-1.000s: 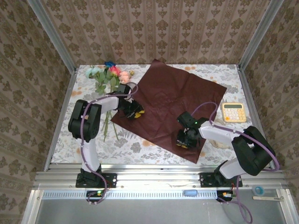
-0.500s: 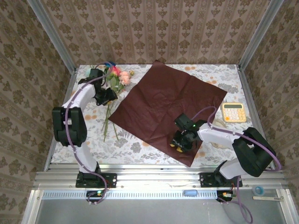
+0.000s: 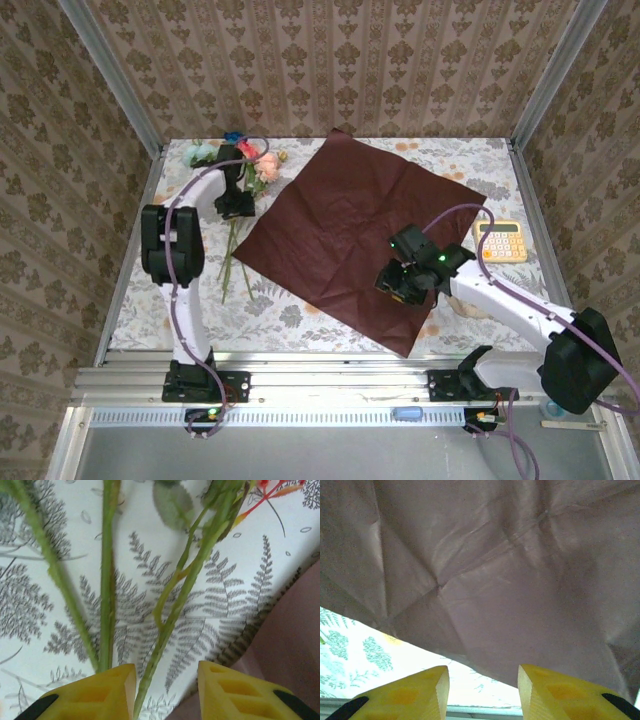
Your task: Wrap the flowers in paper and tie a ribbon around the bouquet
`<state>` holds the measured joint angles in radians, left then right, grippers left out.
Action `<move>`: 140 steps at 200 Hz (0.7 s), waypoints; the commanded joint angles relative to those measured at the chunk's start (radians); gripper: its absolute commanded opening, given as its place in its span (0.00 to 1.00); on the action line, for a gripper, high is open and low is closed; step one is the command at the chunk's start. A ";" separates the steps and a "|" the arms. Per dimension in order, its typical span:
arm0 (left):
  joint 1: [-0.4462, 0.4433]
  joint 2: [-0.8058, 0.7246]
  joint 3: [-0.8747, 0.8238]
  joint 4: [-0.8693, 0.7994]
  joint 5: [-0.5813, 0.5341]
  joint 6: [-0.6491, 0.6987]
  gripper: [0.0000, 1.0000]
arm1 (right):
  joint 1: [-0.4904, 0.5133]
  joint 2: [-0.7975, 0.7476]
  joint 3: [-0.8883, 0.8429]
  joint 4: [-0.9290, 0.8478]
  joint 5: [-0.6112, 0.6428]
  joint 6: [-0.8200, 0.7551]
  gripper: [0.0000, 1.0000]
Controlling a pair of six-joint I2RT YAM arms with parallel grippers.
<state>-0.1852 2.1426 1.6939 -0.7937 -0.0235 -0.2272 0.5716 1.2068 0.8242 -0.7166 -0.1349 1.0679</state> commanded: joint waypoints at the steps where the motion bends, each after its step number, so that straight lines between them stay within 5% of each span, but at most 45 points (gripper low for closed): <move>1: -0.003 0.044 0.033 -0.021 -0.052 0.044 0.35 | -0.031 -0.018 -0.032 -0.041 0.010 -0.039 0.43; 95: -0.028 -0.038 -0.061 0.014 -0.048 0.062 0.00 | -0.100 0.085 -0.193 0.130 -0.088 -0.022 0.42; 140: -0.040 -0.178 -0.102 0.006 -0.075 0.070 0.00 | -0.098 0.131 -0.230 0.102 -0.077 -0.001 0.37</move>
<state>-0.2146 2.0781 1.5948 -0.7670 -0.0669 -0.1745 0.4736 1.3167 0.6098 -0.6033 -0.2031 1.0462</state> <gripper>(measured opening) 0.048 0.385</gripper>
